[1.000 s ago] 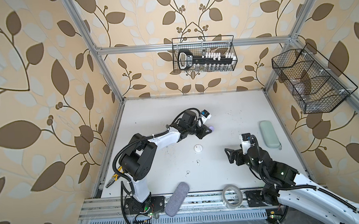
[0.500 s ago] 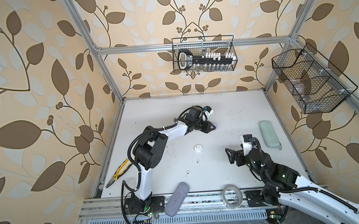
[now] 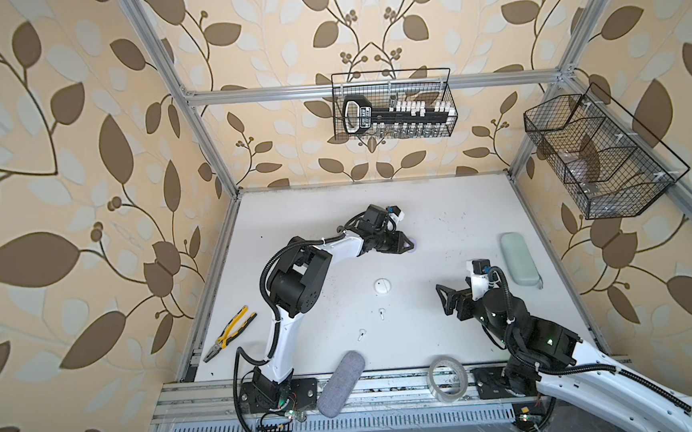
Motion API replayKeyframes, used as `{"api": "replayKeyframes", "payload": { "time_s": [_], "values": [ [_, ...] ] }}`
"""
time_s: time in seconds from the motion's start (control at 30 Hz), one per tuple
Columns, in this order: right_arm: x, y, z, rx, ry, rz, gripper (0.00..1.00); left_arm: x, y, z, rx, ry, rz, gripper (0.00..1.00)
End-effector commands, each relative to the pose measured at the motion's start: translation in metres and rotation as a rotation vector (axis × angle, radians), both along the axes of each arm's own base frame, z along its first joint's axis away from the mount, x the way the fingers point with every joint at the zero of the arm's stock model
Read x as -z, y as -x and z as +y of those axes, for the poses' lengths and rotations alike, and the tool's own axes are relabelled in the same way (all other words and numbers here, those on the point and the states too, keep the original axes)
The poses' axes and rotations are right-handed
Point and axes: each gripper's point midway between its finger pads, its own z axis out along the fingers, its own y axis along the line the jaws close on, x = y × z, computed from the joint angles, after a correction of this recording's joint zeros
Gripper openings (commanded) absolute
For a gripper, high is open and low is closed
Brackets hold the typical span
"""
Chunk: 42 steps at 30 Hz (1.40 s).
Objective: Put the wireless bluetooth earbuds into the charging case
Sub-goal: 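Carry the closed lavender case farther from the robot with the left gripper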
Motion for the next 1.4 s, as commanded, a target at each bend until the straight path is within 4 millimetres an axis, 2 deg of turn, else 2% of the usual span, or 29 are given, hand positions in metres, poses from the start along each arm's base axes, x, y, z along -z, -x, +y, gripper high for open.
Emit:
{"api": "replayKeyframes", "payload": {
  "time_s": [0.0,0.17,0.4,0.77,1.07,1.37],
  "values": [
    [-0.002,0.006,-0.004,0.016,0.017,0.018,0.95,-0.014,-0.011,-0.004,-0.025,0.077,0.04,0.0],
    [-0.008,0.012,0.003,-0.011,0.019,-0.054,0.97,-0.004,-0.015,-0.004,-0.049,0.083,0.085,0.0],
    [-0.006,0.013,0.01,-0.032,0.048,-0.053,0.97,0.009,-0.016,-0.008,-0.067,0.102,0.145,0.0],
    [-0.005,0.013,0.014,-0.035,0.067,-0.054,0.98,0.013,-0.016,-0.012,-0.047,0.114,0.191,0.0],
    [-0.004,0.013,0.015,-0.035,0.075,-0.052,0.98,0.025,-0.019,-0.014,-0.045,0.126,0.245,0.0],
    [-0.004,0.013,0.013,-0.028,0.076,-0.053,0.98,0.031,-0.017,-0.013,-0.038,0.119,0.259,0.08]
  ]
}}
